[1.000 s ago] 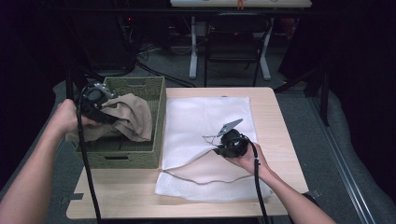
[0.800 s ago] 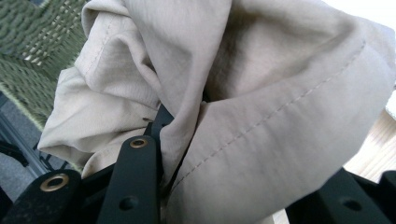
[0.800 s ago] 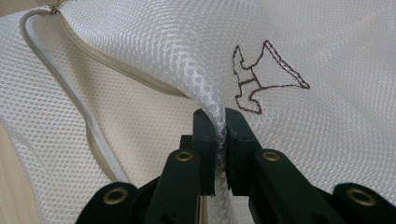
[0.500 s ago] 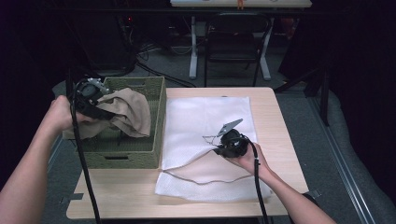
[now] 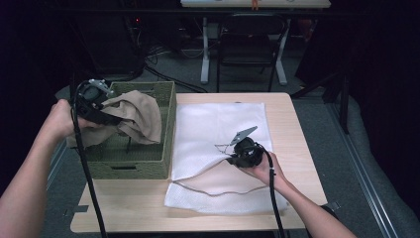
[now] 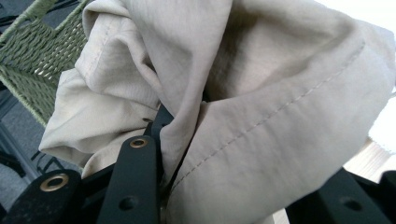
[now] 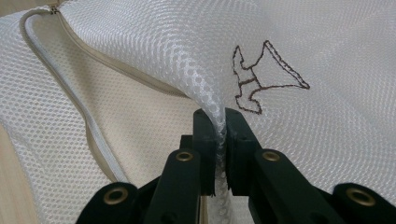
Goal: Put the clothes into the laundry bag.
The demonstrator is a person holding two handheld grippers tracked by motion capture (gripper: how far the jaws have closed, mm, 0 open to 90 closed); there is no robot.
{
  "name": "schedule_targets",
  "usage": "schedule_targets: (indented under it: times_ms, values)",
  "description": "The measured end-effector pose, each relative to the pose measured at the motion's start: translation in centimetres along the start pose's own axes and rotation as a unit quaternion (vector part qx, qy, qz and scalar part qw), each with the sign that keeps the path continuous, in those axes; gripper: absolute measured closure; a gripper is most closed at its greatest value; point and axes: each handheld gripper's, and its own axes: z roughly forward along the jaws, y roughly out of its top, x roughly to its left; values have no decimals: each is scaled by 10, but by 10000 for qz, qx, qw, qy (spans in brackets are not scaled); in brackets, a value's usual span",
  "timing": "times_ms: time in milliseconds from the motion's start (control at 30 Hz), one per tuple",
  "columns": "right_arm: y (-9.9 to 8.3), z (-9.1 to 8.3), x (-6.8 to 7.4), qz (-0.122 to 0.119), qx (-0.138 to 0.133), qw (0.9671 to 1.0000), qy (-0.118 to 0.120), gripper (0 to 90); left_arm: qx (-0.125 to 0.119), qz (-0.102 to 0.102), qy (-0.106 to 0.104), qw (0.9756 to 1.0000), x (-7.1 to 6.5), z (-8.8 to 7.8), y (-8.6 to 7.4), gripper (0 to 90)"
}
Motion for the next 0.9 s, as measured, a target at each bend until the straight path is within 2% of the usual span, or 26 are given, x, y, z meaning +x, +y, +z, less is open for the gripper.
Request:
schedule_targets:
  times_ms: [167,233,600,800,900]
  values:
    - [0,0,0,3,-6,10000,-4,848,-56,100,-26,9999,-8,-3,6,607]
    - [0,0,0,1,-3,10000,-5,848,-103,73,-53,9999,-12,-4,8,607]
    - [0,-1,0,9,-27,10000,-21,848,-207,323,-178,9991,-34,-10,22,607]
    - [-1,-2,0,21,-54,10000,-31,848,-262,533,-250,9979,-48,-13,29,607]
    - [-1,-2,0,13,-53,10000,-27,850,-291,574,-305,9975,-53,-13,30,607]
